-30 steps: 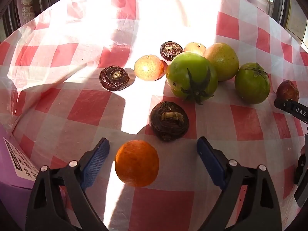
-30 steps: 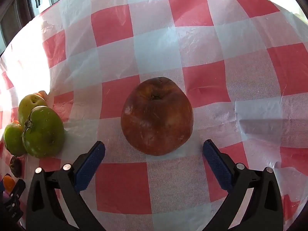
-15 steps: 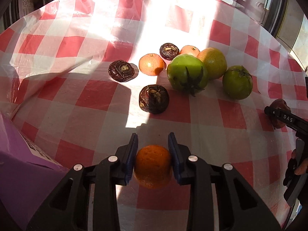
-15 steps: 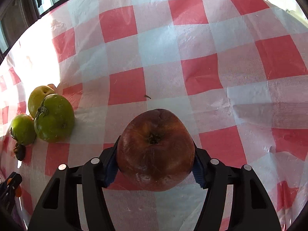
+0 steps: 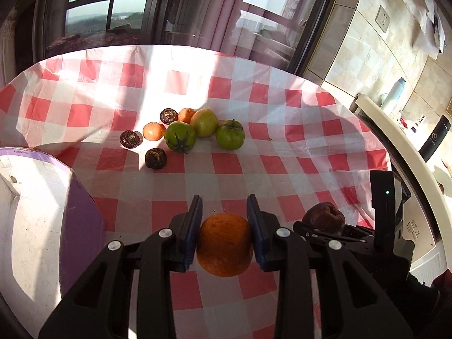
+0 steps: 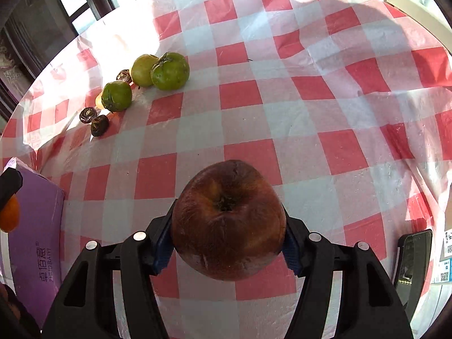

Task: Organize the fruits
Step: 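Carry both fruits over the white box and release them inside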

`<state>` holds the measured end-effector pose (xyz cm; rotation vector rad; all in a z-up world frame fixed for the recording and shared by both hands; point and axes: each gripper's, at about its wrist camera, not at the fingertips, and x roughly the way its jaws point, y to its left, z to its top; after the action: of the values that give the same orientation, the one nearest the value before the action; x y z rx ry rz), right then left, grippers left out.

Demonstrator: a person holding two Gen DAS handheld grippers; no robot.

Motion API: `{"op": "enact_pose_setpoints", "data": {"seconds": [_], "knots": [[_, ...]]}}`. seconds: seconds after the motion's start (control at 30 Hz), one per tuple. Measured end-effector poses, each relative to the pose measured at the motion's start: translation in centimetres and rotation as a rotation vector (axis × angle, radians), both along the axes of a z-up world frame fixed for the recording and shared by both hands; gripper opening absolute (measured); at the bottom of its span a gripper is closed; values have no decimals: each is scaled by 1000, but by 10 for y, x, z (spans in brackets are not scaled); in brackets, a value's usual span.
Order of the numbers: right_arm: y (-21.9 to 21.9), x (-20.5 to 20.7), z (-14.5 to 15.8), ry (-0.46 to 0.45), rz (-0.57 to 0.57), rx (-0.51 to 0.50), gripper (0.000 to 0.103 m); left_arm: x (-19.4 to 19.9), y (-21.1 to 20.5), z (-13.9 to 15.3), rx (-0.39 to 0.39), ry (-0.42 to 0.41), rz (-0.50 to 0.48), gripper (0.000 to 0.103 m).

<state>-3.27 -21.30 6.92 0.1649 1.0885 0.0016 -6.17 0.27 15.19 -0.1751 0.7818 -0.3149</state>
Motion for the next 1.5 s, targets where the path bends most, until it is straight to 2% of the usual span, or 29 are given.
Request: {"op": "enact_pose_setpoints", "data": {"seconds": [0.1,0.23,0.33,0.5,0.67,0.8,0.9,1.07,1.17,1.3,1.43,1.5], "knots": [[28,-16,27,-39,38,15,62,-20,36,29,-23,-42,22,33],[82,-35,57,-92,143,32,62,-40,94,47,-3,-25,85,33],[126,-50,77,-123,243,53,62,-58,134,45,56,-3,126,33],[193,-63,108,-186,383,93,62,-87,197,34,81,52,209,33],[255,-73,118,-205,511,116,62,-97,235,10,118,161,218,33],[305,-72,111,-147,603,107,62,-96,243,-10,181,257,203,33],[335,-53,99,-59,597,117,62,-90,247,-24,180,333,184,33],[380,-2,48,173,529,92,62,-75,242,-47,189,464,131,33],[390,17,13,302,462,49,62,-65,237,-53,244,492,79,33],[389,21,-8,348,417,38,62,-51,241,-57,246,537,66,33],[389,21,-25,387,405,-16,62,-34,248,-78,184,678,94,33],[388,20,-34,410,396,-42,62,-30,249,-88,182,725,104,33]]}}
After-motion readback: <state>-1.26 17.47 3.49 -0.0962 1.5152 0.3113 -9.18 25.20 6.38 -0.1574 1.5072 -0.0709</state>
